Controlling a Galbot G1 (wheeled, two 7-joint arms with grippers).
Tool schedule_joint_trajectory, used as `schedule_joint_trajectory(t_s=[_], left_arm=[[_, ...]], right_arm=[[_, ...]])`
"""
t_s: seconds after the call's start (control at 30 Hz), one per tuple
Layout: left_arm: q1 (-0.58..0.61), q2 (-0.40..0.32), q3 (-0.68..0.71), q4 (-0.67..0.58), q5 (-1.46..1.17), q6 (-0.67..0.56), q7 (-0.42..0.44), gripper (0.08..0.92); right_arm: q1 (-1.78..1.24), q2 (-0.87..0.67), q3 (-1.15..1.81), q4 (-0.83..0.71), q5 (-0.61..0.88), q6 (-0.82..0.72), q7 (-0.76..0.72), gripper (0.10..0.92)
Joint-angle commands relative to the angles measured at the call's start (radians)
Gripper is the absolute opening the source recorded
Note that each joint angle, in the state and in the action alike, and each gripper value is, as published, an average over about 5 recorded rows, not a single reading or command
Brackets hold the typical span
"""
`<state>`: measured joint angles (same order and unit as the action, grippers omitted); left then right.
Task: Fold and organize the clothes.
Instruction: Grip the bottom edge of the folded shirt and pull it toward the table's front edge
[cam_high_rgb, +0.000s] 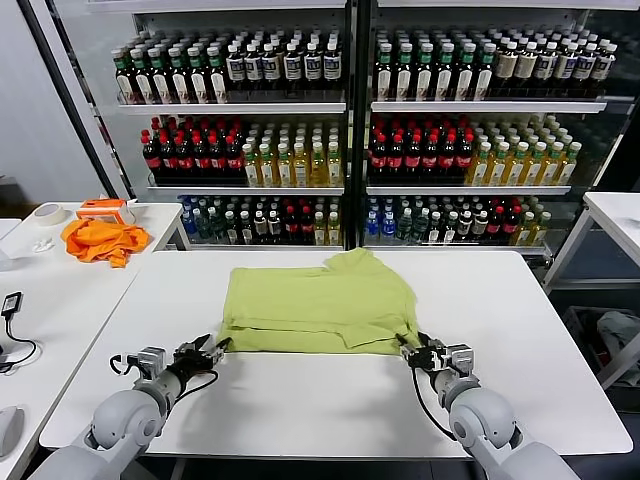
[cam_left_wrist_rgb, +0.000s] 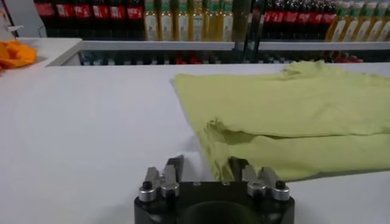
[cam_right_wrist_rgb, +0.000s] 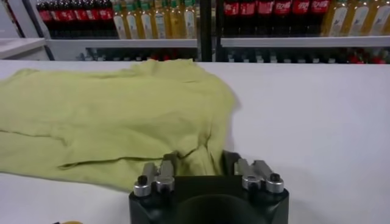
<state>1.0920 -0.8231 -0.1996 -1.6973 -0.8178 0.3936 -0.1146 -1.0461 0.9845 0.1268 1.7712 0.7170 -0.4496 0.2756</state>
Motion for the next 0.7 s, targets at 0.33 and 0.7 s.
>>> schedule_joint_trajectory(t_s=[0.33, 0.7], left_arm=[[0.083, 0.026, -0.025, -0.087, 0.053, -0.007, 0.040, 0.144], [0.304, 0.050, -0.125, -0.227, 0.097, -0.035, 0.056, 0.081]], right_arm=[[-0.068, -0.016, 0.026, 0.096, -0.004, -0.004, 0.002, 0.122], [-0.352, -0.053, 0.089, 0.310, -0.080, 0.007, -0.013, 0.119]])
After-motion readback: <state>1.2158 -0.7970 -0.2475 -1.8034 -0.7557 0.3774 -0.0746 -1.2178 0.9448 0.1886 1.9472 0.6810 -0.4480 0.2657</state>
